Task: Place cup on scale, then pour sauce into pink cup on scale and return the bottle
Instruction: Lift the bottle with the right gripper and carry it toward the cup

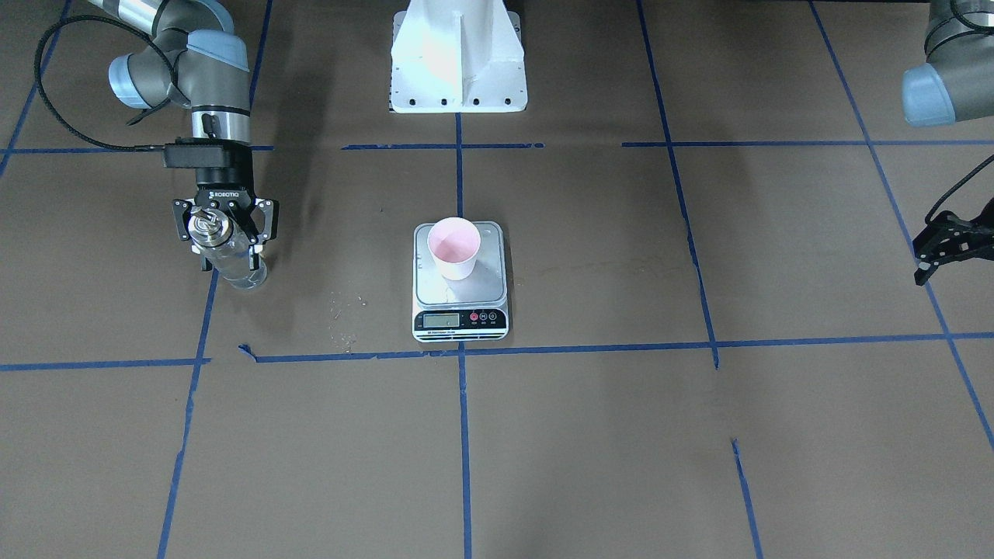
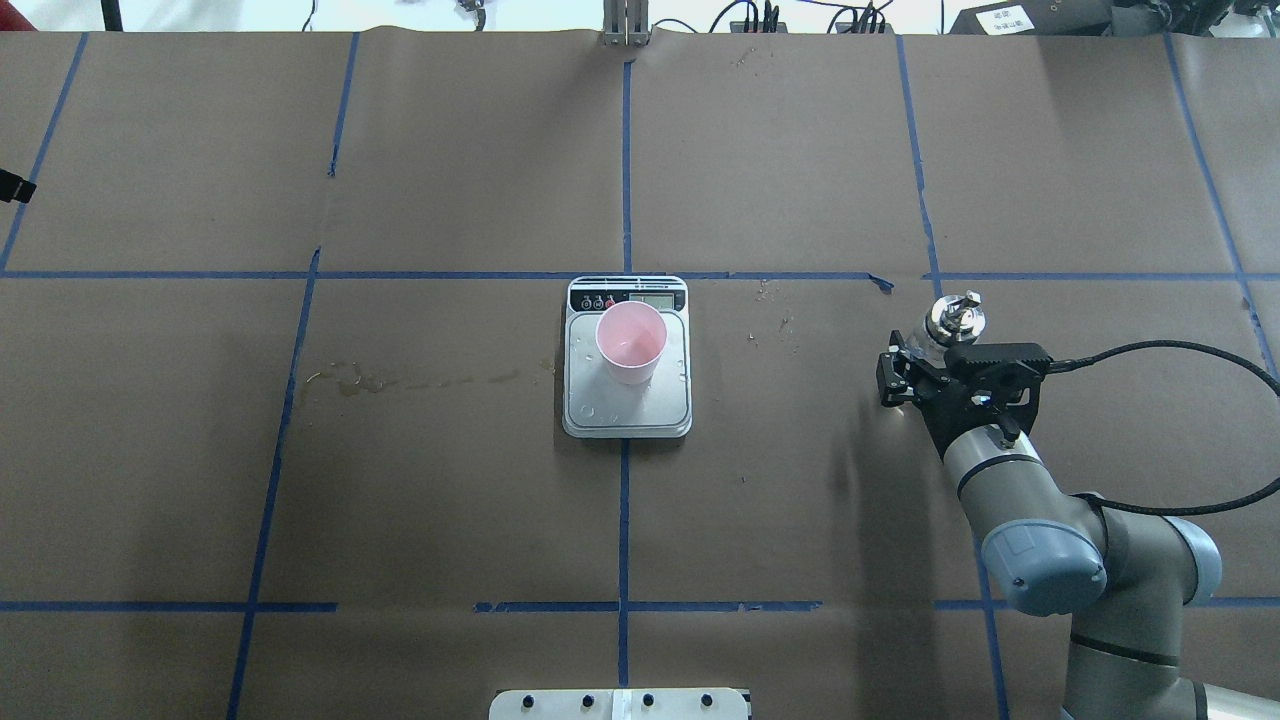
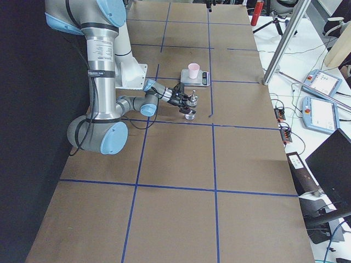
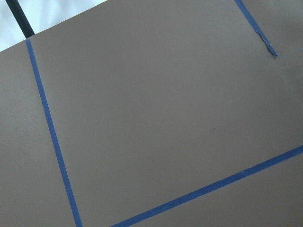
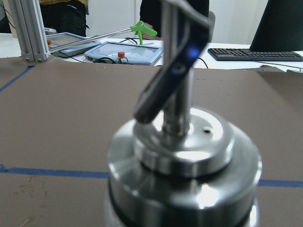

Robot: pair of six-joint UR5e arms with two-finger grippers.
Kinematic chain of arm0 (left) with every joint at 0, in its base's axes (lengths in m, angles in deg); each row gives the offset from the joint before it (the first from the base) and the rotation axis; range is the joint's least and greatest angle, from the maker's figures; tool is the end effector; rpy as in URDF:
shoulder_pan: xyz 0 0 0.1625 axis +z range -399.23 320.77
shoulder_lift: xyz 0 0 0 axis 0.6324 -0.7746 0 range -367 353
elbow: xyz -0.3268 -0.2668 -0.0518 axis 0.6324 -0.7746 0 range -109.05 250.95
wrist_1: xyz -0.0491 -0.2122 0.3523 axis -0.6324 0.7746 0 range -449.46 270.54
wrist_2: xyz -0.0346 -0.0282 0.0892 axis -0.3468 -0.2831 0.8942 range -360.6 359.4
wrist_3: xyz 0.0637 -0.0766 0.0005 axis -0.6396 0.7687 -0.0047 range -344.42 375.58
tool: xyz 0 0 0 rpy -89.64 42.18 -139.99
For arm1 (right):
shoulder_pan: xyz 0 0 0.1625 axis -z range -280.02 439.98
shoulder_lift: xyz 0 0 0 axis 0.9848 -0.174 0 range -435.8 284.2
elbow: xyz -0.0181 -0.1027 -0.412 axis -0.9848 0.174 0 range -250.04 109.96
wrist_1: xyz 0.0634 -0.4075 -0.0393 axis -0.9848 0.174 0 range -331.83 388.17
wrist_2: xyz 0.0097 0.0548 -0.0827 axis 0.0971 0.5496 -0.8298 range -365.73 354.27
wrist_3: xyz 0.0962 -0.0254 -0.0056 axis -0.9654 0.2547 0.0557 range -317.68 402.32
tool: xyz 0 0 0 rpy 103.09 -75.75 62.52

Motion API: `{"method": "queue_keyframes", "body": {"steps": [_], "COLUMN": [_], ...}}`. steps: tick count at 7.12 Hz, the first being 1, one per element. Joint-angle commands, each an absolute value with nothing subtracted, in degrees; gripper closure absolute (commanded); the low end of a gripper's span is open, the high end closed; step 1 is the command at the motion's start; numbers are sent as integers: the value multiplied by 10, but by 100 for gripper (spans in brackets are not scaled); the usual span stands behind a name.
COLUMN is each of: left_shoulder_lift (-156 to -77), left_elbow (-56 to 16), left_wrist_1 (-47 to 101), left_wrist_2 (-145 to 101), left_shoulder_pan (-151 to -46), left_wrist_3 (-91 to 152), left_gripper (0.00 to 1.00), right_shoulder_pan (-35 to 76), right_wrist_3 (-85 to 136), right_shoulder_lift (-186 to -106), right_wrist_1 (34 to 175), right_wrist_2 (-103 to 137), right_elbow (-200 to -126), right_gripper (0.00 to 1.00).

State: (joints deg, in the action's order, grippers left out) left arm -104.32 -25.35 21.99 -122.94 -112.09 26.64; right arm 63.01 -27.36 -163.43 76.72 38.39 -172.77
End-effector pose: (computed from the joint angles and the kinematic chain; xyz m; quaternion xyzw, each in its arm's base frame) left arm 0.0902 -0.5638 0.5033 0.2159 0.3280 0.1324 0.9101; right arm -0.4271 -0.3446 0.4401 0.4647 -0.3035 0.1608 0.8161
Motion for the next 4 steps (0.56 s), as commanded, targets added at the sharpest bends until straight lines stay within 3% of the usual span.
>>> {"method": "queue_keyframes", "body": {"steps": [1,4], "left_shoulder_lift": [-1041,-1041], "left_elbow": [-254,-254], "left_wrist_1": [220,220], "left_wrist_2": [-1229,-1229], "left_shoulder_pan": [-1121,-1125], "left_wrist_3": [266,265], "left_gripper": [0,0], "right_shoulder_pan": [617,607], "right_wrist_3": [-150,-10], "right_shoulder_lift": [-1599,-1540], "right_wrist_1": [776,834], "right_wrist_2": [391,371], "right_elbow": [-1752,-1753], "right_gripper": [100,100]}}
